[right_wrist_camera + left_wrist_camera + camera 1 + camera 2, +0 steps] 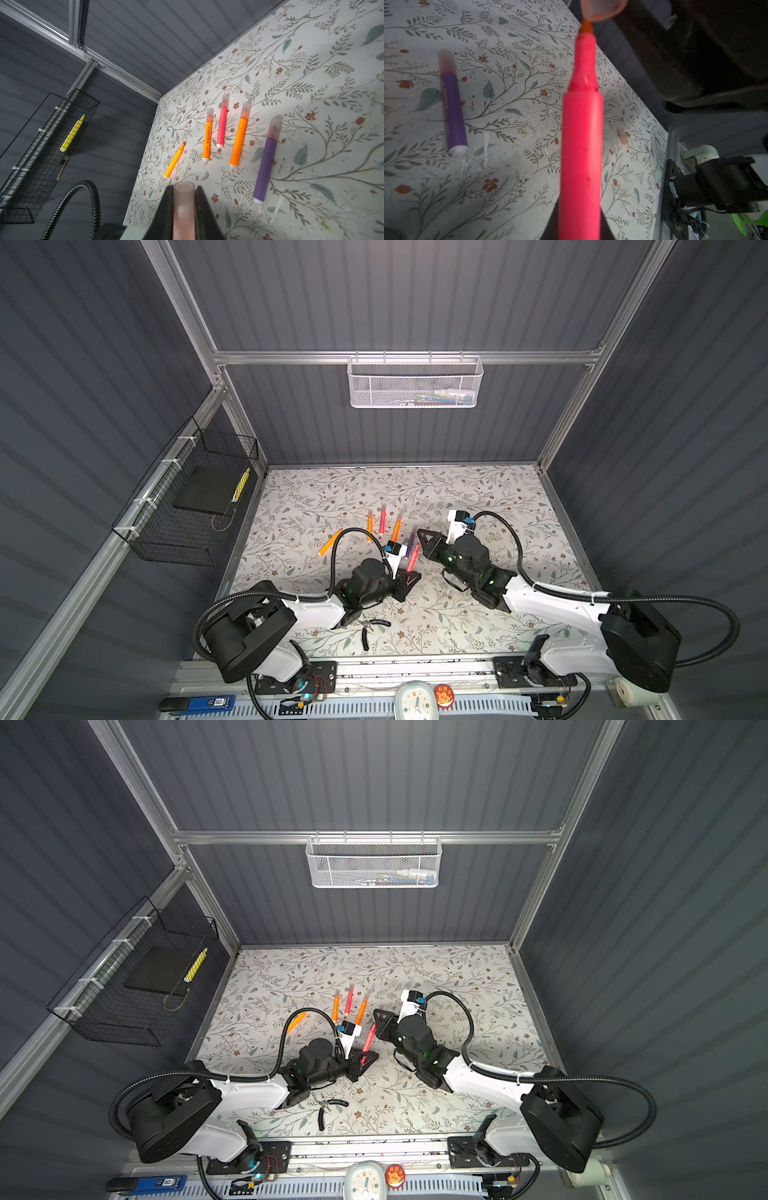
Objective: Insert the pens into the pen caps
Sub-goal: 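Carry the pink cap over the pink marker tip with the right gripper, then lower the pink cap onto the pink marker tip with the right gripper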
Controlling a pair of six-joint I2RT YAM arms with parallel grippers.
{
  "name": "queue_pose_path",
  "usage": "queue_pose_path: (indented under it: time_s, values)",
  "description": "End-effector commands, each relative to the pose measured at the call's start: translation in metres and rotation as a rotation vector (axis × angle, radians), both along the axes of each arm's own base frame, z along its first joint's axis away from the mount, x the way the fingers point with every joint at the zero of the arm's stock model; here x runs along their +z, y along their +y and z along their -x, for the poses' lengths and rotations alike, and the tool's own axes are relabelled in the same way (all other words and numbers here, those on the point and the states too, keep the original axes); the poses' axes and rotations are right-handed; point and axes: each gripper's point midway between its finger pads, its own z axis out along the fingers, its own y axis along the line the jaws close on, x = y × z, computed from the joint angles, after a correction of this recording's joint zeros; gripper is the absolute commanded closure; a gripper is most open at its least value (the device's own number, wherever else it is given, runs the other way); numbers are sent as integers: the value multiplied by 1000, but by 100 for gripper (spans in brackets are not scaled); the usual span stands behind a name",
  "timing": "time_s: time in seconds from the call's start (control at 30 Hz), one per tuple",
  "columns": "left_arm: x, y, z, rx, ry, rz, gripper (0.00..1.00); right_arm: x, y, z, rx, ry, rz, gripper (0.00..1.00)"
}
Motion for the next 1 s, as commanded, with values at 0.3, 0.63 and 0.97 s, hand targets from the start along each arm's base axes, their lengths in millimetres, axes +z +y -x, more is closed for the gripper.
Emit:
queue_pose_path:
  time_s: [0.3,0.63,0.97]
  values:
    - [13,-5,-3,3,-18,37,100,-3,9,1,20,-2,-7,94]
    - [40,-7,-21,39,-20,101,100,-13,21,25,81,-15,-61,95]
    - [112,2,-15,-62,-80,291,100,-2,26,54,211,-166,-105,84]
